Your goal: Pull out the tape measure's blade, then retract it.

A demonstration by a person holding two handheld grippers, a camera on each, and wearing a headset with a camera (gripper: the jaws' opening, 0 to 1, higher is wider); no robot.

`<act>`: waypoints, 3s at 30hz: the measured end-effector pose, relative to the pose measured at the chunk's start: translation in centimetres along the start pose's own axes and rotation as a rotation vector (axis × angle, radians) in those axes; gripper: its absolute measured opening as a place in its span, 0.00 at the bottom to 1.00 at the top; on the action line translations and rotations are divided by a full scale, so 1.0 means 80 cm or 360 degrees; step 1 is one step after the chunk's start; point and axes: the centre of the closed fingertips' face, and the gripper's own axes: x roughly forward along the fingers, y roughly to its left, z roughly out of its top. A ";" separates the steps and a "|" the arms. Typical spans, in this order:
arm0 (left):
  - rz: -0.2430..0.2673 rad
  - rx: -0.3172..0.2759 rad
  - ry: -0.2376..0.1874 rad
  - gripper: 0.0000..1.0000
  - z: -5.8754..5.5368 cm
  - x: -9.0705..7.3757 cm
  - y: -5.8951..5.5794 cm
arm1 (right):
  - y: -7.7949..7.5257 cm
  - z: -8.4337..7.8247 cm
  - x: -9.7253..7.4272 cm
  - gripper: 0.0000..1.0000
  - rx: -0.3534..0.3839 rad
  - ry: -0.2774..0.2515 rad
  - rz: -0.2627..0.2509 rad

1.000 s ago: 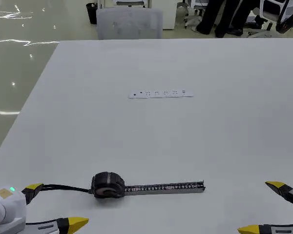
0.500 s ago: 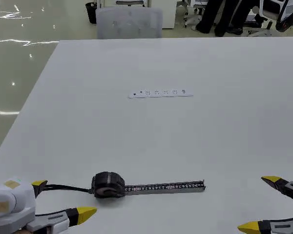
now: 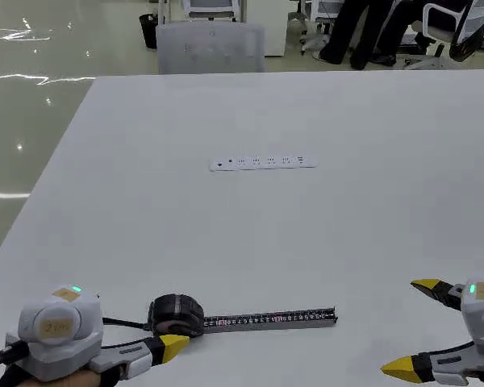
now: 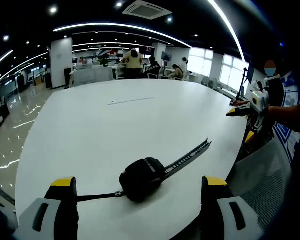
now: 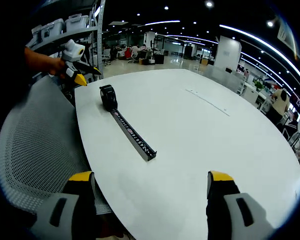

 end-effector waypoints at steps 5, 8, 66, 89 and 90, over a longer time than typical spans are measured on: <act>0.0010 -0.0017 0.0001 1.00 0.004 0.007 -0.008 | 0.001 0.002 0.009 0.94 -0.0089 0.0055 0.0055; 0.0023 -0.0026 0.0004 1.00 0.004 0.012 -0.011 | 0.000 0.006 0.015 0.94 -0.0132 0.0079 0.0086; 0.0299 -0.0154 -0.0105 0.90 -0.018 0.089 -0.007 | 0.003 0.005 0.138 0.49 -0.0560 0.0452 0.0609; 0.0346 -0.0188 -0.0085 0.91 -0.023 0.087 0.000 | 0.014 -0.018 0.153 0.15 -0.0582 0.0516 0.0649; 0.0351 -0.0189 -0.0076 0.91 -0.025 0.087 0.001 | 0.013 -0.020 0.154 0.15 -0.0584 0.0518 0.0654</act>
